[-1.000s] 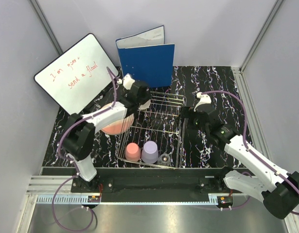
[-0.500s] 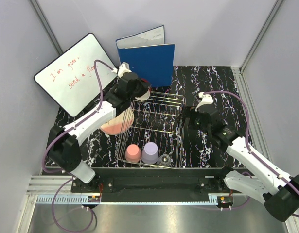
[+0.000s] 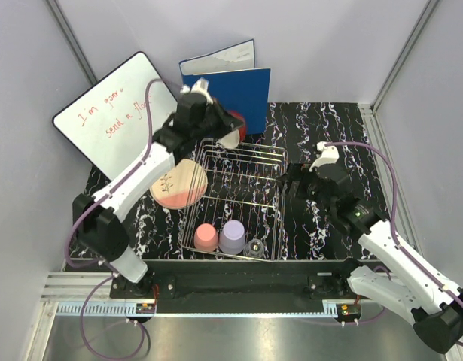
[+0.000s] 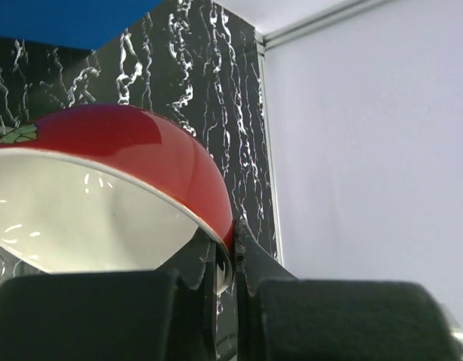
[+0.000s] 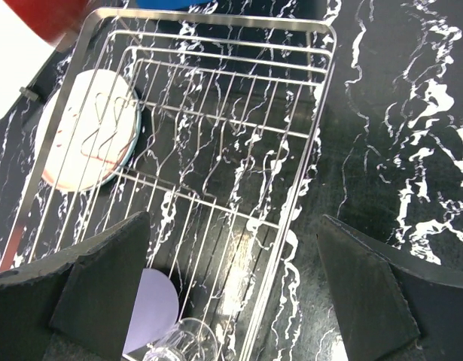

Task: Unload the mixed dishes from the dish rack
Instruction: Place the bowl at the center of the board.

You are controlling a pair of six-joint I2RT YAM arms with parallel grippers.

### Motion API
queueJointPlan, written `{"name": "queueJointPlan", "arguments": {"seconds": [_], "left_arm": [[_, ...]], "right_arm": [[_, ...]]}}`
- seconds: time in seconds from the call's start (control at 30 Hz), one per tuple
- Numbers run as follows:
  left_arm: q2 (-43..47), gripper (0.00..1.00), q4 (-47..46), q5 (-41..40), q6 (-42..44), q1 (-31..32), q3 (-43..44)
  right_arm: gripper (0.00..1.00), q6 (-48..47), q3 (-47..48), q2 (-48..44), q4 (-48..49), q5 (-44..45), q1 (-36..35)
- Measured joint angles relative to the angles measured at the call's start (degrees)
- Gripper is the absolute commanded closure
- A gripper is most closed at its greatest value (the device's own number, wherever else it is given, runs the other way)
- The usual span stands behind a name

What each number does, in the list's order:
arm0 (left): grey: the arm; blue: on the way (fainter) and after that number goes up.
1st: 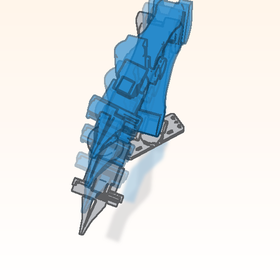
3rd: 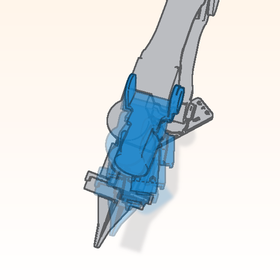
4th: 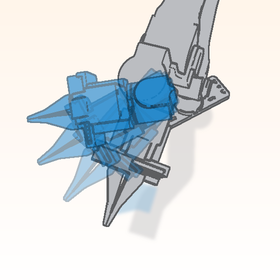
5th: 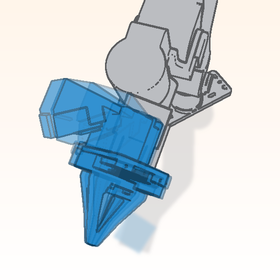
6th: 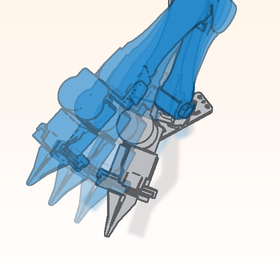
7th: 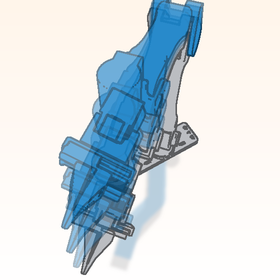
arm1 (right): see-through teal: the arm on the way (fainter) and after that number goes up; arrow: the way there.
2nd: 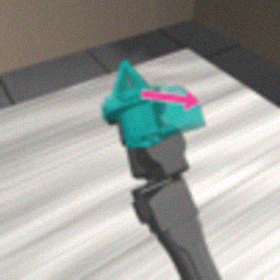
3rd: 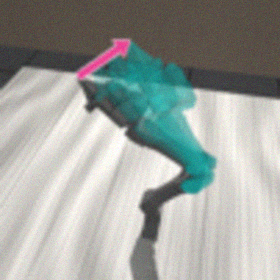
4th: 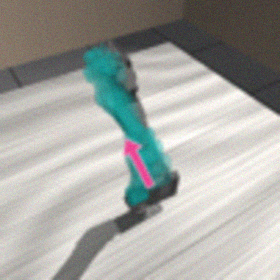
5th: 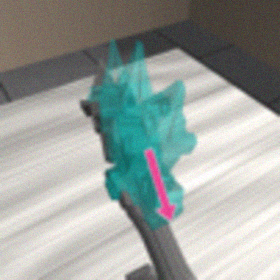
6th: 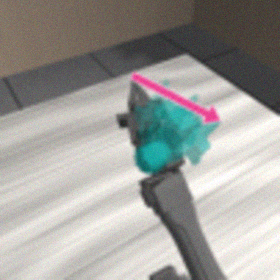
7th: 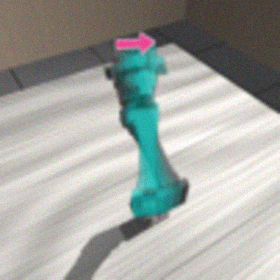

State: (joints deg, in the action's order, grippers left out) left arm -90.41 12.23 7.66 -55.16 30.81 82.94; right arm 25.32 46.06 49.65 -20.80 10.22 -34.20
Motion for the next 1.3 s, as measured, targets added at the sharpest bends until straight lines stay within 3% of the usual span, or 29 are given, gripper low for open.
{"name": "queueJointPlan", "arguments": {"seconds": [0.17,0.3,0.67,0.93,1.13,1.3], "left_arm": [[-9.9,1.0,19.6,1.2,6.9,0.3,27.2],[-13.4,1.0,29.9,1.2,12.7,0.9,35.0],[-8.9,1.0,47.6,-2.6,26.3,8.9,18.2],[5.5,1.0,49.3,-5.2,36.1,19.0,11.1],[15.6,1.0,46.9,-9.4,44.0,30.5,3.9],[15.4,1.0,46.0,-16.6,50.5,44.5,-0.4]], "right_arm": [[0.0,0.2,0.8,0.9,-0.6,1.8,0.0],[0.0,0.6,1.4,1.5,-1.7,2.9,0.0],[0.0,-0.2,12.2,4.1,-8.3,7.5,0.0],[0.0,-1.3,25.1,10.6,-15.5,8.6,0.0],[0.0,-1.6,29.4,14.0,-21.0,6.6,0.0],[0.0,-1.8,32.2,15.3,-25.3,3.3,0.1]]}}
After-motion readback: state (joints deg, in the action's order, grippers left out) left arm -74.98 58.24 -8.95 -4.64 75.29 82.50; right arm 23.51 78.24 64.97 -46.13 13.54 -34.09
